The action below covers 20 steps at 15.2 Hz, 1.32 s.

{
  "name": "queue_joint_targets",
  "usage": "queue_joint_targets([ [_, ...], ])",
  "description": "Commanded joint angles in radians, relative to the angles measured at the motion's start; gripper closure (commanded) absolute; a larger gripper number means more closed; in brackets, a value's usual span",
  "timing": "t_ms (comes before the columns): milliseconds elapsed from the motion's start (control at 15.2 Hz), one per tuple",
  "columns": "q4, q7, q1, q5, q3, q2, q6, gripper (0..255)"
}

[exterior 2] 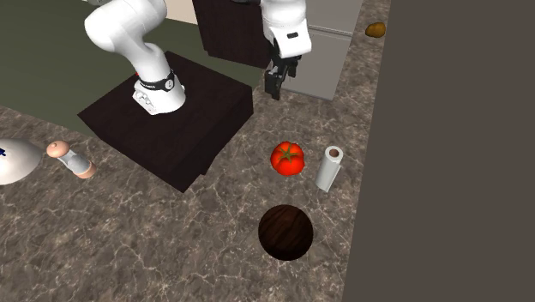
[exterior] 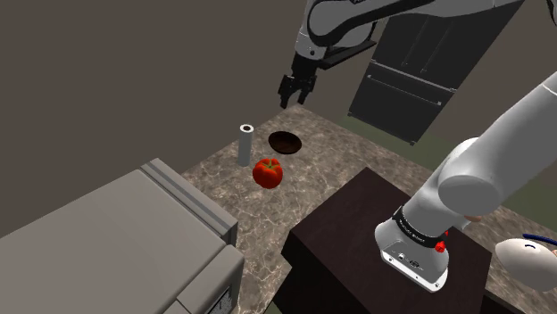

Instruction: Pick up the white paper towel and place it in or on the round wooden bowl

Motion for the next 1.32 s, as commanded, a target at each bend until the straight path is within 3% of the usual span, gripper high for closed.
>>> queue_joint_targets([
  [0, 0.053, 0.014, -0.001, -0.006, 0.002, 0.088, 0.031, 0],
  [660, 0.359, 0.097, 0.017, -0.042, 0.001, 0.49, 0.107, 0],
  [1254, 0.773, 0.158, 0.036, -0.063, -0.019, 0.875, 0.057, 0],
])
